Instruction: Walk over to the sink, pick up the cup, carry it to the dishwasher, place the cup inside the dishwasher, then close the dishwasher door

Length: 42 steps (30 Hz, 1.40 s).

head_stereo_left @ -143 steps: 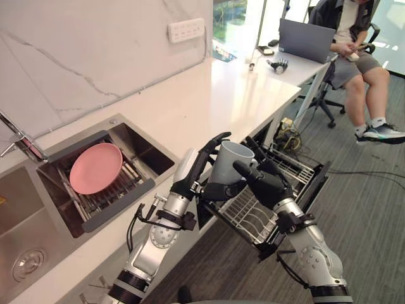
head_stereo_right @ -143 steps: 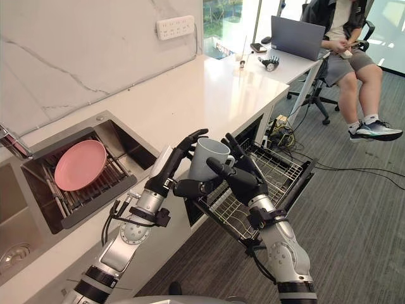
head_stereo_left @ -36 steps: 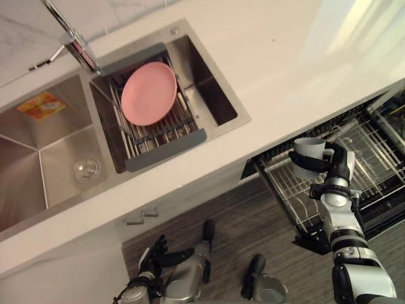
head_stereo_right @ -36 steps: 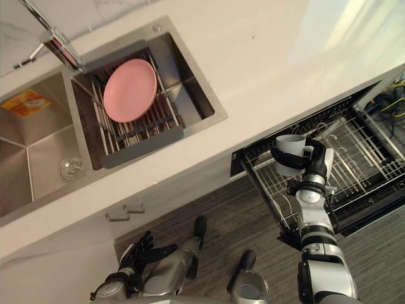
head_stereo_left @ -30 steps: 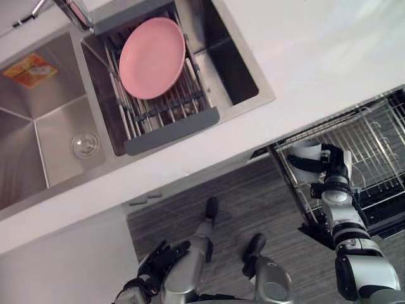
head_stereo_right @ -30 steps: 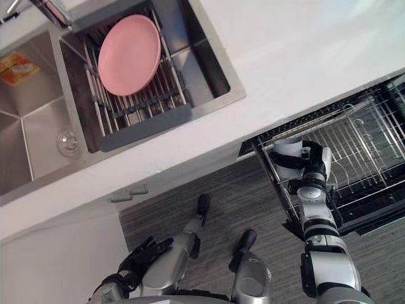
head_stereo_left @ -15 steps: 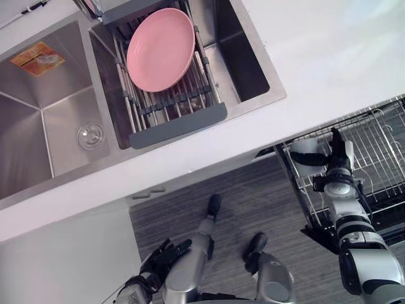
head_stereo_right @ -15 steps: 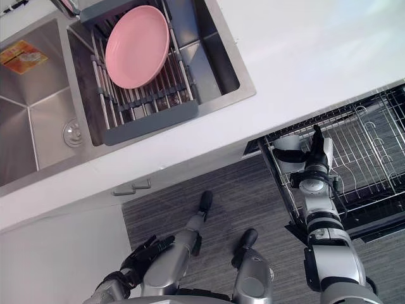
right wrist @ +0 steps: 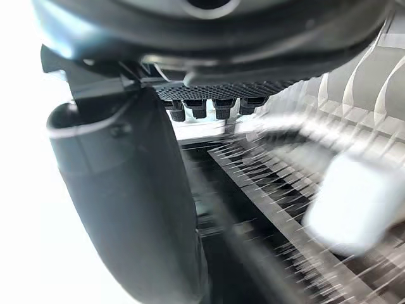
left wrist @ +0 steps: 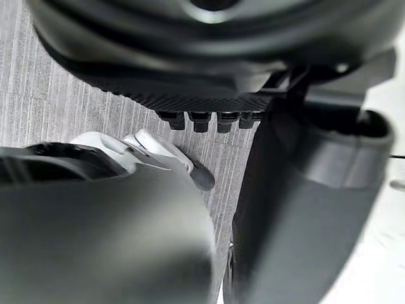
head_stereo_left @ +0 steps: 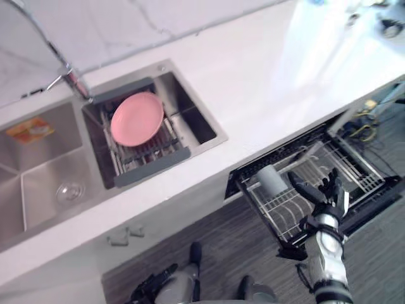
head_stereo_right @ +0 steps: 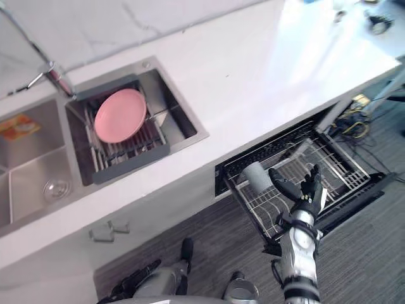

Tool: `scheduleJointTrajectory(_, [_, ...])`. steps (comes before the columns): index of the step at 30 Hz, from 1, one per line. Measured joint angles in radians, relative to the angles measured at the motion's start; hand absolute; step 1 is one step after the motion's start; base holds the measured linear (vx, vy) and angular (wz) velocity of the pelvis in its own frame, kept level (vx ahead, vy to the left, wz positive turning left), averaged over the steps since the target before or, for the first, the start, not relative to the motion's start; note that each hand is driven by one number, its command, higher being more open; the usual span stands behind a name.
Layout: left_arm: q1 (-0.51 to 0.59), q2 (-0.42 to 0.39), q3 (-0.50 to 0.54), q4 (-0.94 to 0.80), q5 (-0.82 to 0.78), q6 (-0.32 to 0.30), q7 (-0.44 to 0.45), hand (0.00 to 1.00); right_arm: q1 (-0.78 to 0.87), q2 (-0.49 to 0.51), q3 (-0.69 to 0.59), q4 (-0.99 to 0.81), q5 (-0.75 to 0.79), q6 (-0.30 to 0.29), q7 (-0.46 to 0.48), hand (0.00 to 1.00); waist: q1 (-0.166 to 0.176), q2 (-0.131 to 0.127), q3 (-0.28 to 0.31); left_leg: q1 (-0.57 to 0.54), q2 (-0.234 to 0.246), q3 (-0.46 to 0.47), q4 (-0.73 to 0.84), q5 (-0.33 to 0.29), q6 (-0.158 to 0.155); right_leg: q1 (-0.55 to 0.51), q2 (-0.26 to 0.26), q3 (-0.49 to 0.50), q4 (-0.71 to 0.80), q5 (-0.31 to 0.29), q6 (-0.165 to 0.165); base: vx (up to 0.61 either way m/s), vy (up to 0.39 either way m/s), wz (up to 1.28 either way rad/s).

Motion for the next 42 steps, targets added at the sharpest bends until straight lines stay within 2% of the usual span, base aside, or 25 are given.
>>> scheduleJointTrajectory(1, [-0.004, -0.008, 0.017, 0.000, 0.026, -0.001, 0.000, 1.00, 0.023, 0.035, -0.026, -0.079, 0.049, -0.012, 0.030, 1.00, -0.025, -0.005, -0.015, 0.004, 0.029, 0.147, 0.001, -0.001, 0.001, 0.025, -0.006, -0.038, -0.019, 0.006, 0.005, 0.05, -0.006, 0.68])
scheduleJointTrajectory(2, [-0.004, -0.014, 0.024, 0.000, 0.037, -0.001, 0.001, 1.00, 0.030, 0.043, -0.040, -0.115, 0.077, -0.021, 0.040, 1.00, -0.031, -0.013, -0.020, 0.008, 0.040, 0.210, 0.001, 0.000, 0.003, 0.031, -0.012, -0.049, -0.020, 0.006, 0.006, 0.10, 0.034, 0.70])
scheduleJointTrajectory(3, [-0.003, -0.019, 0.026, 0.005, 0.073, -0.006, 0.004, 1.00, 0.031, 0.047, -0.072, -0.216, 0.140, -0.025, 0.075, 1.00, -0.031, -0.004, -0.035, 0.034, 0.047, 0.270, 0.001, 0.020, 0.019, 0.058, -0.019, -0.055, -0.016, 0.007, 0.008, 0.11, 0.052, 0.38])
scheduleJointTrajectory(6, [0.006, -0.013, 0.012, 0.008, 0.103, -0.035, 0.011, 1.00, -0.028, 0.043, -0.079, -0.304, 0.261, -0.043, 0.167, 1.00, -0.022, -0.020, -0.056, 0.055, 0.029, 0.268, 0.006, 0.013, 0.026, 0.062, -0.042, -0.001, 0.011, 0.008, 0.008, 0.11, 0.077, 0.11])
scheduleJointTrajectory(9, [0.006, -0.009, -0.013, 0.007, 0.103, -0.054, 0.016, 1.00, -0.087, 0.031, -0.064, -0.333, 0.325, -0.040, 0.232, 1.00, -0.020, -0.024, -0.059, 0.069, 0.021, 0.267, 0.001, 0.011, 0.028, 0.071, -0.052, 0.023, 0.015, 0.008, 0.008, 0.01, 0.029, 0.01])
scheduleJointTrajectory(11, [0.006, -0.008, -0.042, 0.005, 0.104, -0.060, 0.019, 1.00, -0.114, 0.021, -0.029, -0.345, 0.354, -0.011, 0.297, 1.00, -0.010, -0.020, -0.065, 0.080, 0.014, 0.261, 0.000, 0.010, 0.029, 0.089, -0.054, 0.020, 0.011, 0.008, 0.008, -0.05, 0.004, 0.06])
scheduleJointTrajectory(14, [0.003, -0.004, -0.074, -0.003, 0.115, -0.060, 0.022, 1.00, -0.110, 0.013, 0.032, -0.339, 0.352, 0.055, 0.323, 1.00, -0.009, -0.018, -0.070, 0.071, 0.005, 0.242, -0.001, 0.007, 0.028, 0.100, -0.054, 0.002, -0.007, 0.007, 0.006, -0.07, 0.004, 0.18])
scheduleJointTrajectory(16, [-0.008, 0.000, -0.101, -0.007, 0.152, -0.061, 0.022, 1.00, -0.111, 0.006, 0.087, -0.305, 0.338, 0.095, 0.328, 1.00, -0.008, -0.023, -0.071, 0.054, -0.024, 0.211, -0.001, 0.003, 0.027, 0.102, -0.072, -0.049, -0.012, -0.027, -0.019, -0.09, 0.050, 0.39])
scheduleJointTrajectory(17, [-0.025, 0.016, -0.120, -0.003, 0.184, -0.059, 0.021, 1.00, -0.111, 0.005, 0.103, -0.266, 0.329, 0.110, 0.330, 1.00, -0.005, -0.049, -0.075, 0.036, -0.053, 0.206, 0.058, -0.023, 0.056, 0.089, -0.118, -0.077, 0.020, -0.045, -0.003, -0.04, 0.071, 0.56])
scheduleJointTrajectory(18, [-0.031, 0.021, -0.138, -0.004, 0.201, -0.060, 0.021, 1.00, -0.110, 0.005, 0.106, -0.250, 0.325, 0.123, 0.328, 1.00, -0.002, -0.057, -0.078, 0.016, -0.065, 0.202, 0.157, -0.059, 0.079, 0.082, -0.140, -0.087, 0.052, -0.060, -0.004, 0.06, 0.064, 0.78])
scheduleJointTrajectory(19, [-0.038, 0.024, -0.168, -0.006, 0.227, -0.065, 0.022, 1.00, -0.100, 0.003, 0.106, -0.237, 0.313, 0.147, 0.324, 1.00, -0.002, -0.053, -0.080, -0.011, -0.071, 0.196, 0.289, -0.176, 0.068, 0.087, -0.157, -0.117, 0.104, -0.086, -0.058, 0.15, 0.055, 0.83])
scheduleJointTrajectory(20, [-0.040, 0.021, -0.177, -0.001, 0.230, -0.069, 0.024, 1.00, -0.092, -0.004, 0.114, -0.219, 0.310, 0.162, 0.322, 1.00, -0.004, -0.047, -0.078, 0.000, -0.073, 0.164, 0.278, -0.231, 0.101, 0.067, -0.159, -0.088, 0.213, -0.094, -0.102, 0.14, 0.082, 0.92])
scheduleJointTrajectory(21, [-0.044, 0.025, -0.177, 0.004, 0.230, -0.068, 0.025, 1.00, -0.088, -0.007, 0.121, -0.202, 0.310, 0.171, 0.320, 1.00, -0.004, -0.053, -0.077, 0.018, -0.079, 0.143, 0.261, -0.233, 0.107, 0.033, -0.171, -0.035, 0.298, -0.081, -0.133, 0.11, 0.110, 0.92])
scheduleJointTrajectory(22, [-0.049, 0.029, -0.188, 0.008, 0.232, -0.064, 0.038, 1.00, -0.078, -0.013, 0.129, -0.183, 0.308, 0.188, 0.314, 1.00, -0.007, -0.044, -0.078, 0.049, -0.074, 0.090, 0.213, -0.223, 0.123, -0.049, -0.149, 0.080, 0.428, -0.081, -0.153, 0.06, 0.103, 1.00])
scheduleJointTrajectory(23, [-0.054, 0.030, -0.190, 0.010, 0.232, -0.052, 0.043, 1.00, -0.069, -0.013, 0.137, -0.182, 0.301, 0.195, 0.314, 1.00, -0.010, -0.043, -0.074, 0.070, -0.059, 0.038, 0.187, -0.221, 0.124, -0.092, -0.081, 0.155, 0.432, -0.119, -0.119, 0.09, 0.085, 0.99])
scheduleJointTrajectory(24, [-0.055, 0.032, -0.190, 0.012, 0.231, -0.043, 0.042, 1.00, -0.069, -0.014, 0.142, -0.182, 0.301, 0.197, 0.314, 1.00, -0.009, -0.046, -0.073, 0.081, -0.056, 0.018, 0.178, -0.219, 0.125, -0.115, -0.051, 0.192, 0.427, -0.127, -0.114, 0.13, 0.059, 0.98])
scheduleJointTrajectory(25, [-0.063, 0.036, -0.190, 0.026, 0.234, -0.031, 0.041, 1.00, -0.068, -0.014, 0.147, -0.187, 0.301, 0.204, 0.315, 1.00, -0.009, -0.050, -0.073, 0.110, -0.058, -0.018, 0.163, -0.217, 0.124, -0.152, -0.002, 0.277, 0.409, -0.129, -0.104, 0.17, 0.036, 0.76])
scheduleJointTrajectory(26, [-0.066, 0.037, -0.190, 0.031, 0.238, -0.025, 0.041, 1.00, -0.067, -0.014, 0.147, -0.192, 0.300, 0.206, 0.315, 1.00, -0.009, -0.050, -0.073, 0.124, -0.061, -0.033, 0.158, -0.216, 0.122, -0.166, 0.020, 0.316, 0.394, -0.127, -0.100, 0.23, 0.029, 0.96])
scheduleJointTrajectory(27, [-0.066, 0.041, -0.192, 0.033, 0.263, -0.022, 0.040, 1.00, -0.058, -0.016, 0.147, -0.209, 0.301, 0.206, 0.315, 1.00, -0.010, -0.061, -0.082, 0.145, -0.071, -0.055, 0.147, -0.207, 0.109, -0.189, 0.049, 0.385, 0.362, -0.112, -0.074, 0.26, 0.006, 1.02])
scheduleJointTrajectory(28, [-0.066, 0.049, -0.198, 0.034, 0.291, -0.017, 0.038, 1.00, -0.039, -0.019, 0.146, -0.239, 0.301, 0.206, 0.319, 1.00, -0.010, -0.077, -0.094, 0.167, -0.095, -0.086, 0.132, -0.205, 0.109, -0.210, 0.052, 0.416, 0.314, -0.091, -0.047, 0.18, -0.002, 1.03])
scheduleJointTrajectory(29, [-0.066, 0.051, -0.197, 0.034, 0.298, -0.016, 0.038, 1.00, -0.037, -0.023, 0.145, -0.243, 0.302, 0.206, 0.328, 1.00, -0.011, -0.082, -0.096, 0.180, -0.103, -0.094, 0.125, -0.204, 0.110, -0.211, 0.049, 0.419, 0.283, -0.073, -0.043, 0.10, -0.008, 0.64])
scheduleJointTrajectory(30, [-0.070, 0.006, -0.188, 0.030, 0.339, 0.006, 0.036, 1.00, -0.049, -0.085, 0.145, -0.185, 0.301, 0.220, 0.333, 1.00, -0.037, -0.029, -0.101, 0.223, -0.022, -0.106, 0.110, -0.246, 0.026, -0.108, 0.160, 0.385, -0.072, 0.180, -0.087, 0.00, 0.000, 0.20])
scheduleJointTrajectory(38, [-0.069, 0.009, -0.188, 0.037, 0.303, 0.006, 0.035, 1.00, -0.050, -0.085, 0.172, -0.185, 0.287, 0.218, 0.312, 1.00, -0.029, -0.028, -0.102, 0.211, -0.019, -0.104, 0.121, -0.246, 0.025, -0.106, 0.155, 0.360, -0.071, 0.179, -0.086, 0.00, 0.000, 0.06])
scheduleJointTrajectory(40, [-0.069, 0.014, -0.187, 0.037, 0.272, 0.010, 0.035, 1.00, -0.049, -0.084, 0.187, -0.185, 0.265, 0.215, 0.299, 1.00, -0.026, -0.028, -0.102, 0.206, -0.013, -0.068, 0.129, -0.249, 0.020, -0.099, 0.153, 0.349, -0.074, 0.179, -0.085, -0.04, 0.007, 0.15])
scheduleJointTrajectory(42, [-0.067, 0.020, -0.184, 0.039, 0.234, 0.015, 0.035, 1.00, -0.051, -0.085, 0.190, -0.186, 0.222, 0.193, 0.256, 1.00, -0.009, -0.028, -0.102, 0.196, 0.011, 0.040, 0.147, -0.262, 0.002, -0.084, 0.143, 0.310, -0.089, 0.177, -0.083, -0.07, 0.009, 0.22])
